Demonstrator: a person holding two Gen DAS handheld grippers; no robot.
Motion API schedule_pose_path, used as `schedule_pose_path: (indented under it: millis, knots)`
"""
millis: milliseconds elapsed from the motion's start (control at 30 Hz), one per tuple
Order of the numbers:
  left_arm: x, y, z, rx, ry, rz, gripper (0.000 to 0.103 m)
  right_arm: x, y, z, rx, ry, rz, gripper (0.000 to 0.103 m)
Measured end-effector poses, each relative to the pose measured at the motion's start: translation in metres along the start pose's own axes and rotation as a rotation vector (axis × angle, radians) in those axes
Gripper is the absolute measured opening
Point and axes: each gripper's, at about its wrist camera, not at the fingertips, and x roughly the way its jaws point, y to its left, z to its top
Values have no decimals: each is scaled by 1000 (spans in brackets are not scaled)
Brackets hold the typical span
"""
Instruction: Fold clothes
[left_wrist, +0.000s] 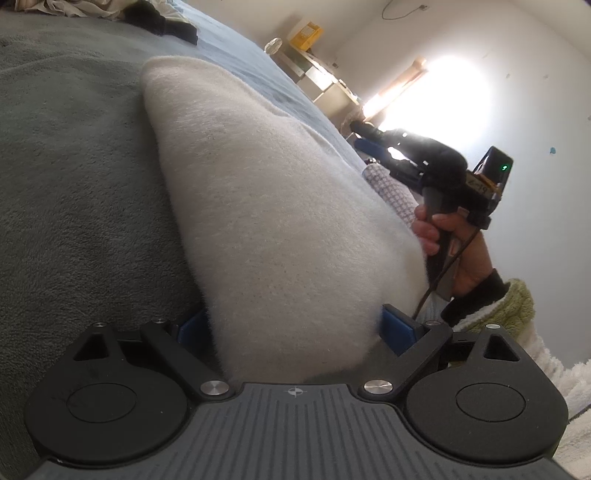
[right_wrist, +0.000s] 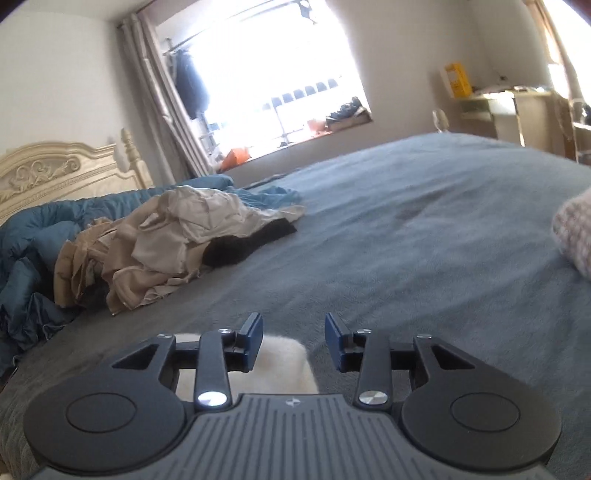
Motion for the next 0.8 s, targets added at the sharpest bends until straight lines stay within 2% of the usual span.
schedule_pose_path:
  millis: [33,100,167,200,300,367,400,467,500,533,600,667,733,800]
  knots:
    - [0,0,0,0,-1,-1,94,2,11,2,-50,9,23,35]
    - [1,0,1,-1,-3,-3,94,6,33,5,-149,26,68,20]
    - [1,-1,-1,2,-11,-1,94,36,38,-6,-234,151,-4,19]
    - [1,-2,-2,4,-16,1,94,52,40,-12,-277,215,-42,12]
    - [3,-5,-4,17,-26,12,94,61,50,-3,-319,240,-131,9]
    - [4,-6,-6,36,-31,15,94,52,81,10,-416,191,-132,12]
    - [5,-7,-6,42,-33,14,95,50,95,13,-463,175,-92,12]
    - [6,-8,-7,56,-35,12,95,59,118,15,-483,201,21,12]
    - [4,-7,-9,63,-36,9,95,72,122,9,-491,250,24,10]
    - [2,-6,-11,71,-39,6,95,87,125,4,-499,301,24,9]
    - [2,-7,-14,81,-47,4,95,119,111,-15,-511,420,-82,7]
    - [0,-11,-18,95,-54,7,95,119,99,-8,-414,424,-68,6]
    - [-1,-10,-20,106,-56,3,95,109,113,5,-425,401,-113,9]
    - [0,-10,-19,108,-54,-6,95,106,134,10,-453,389,-38,11]
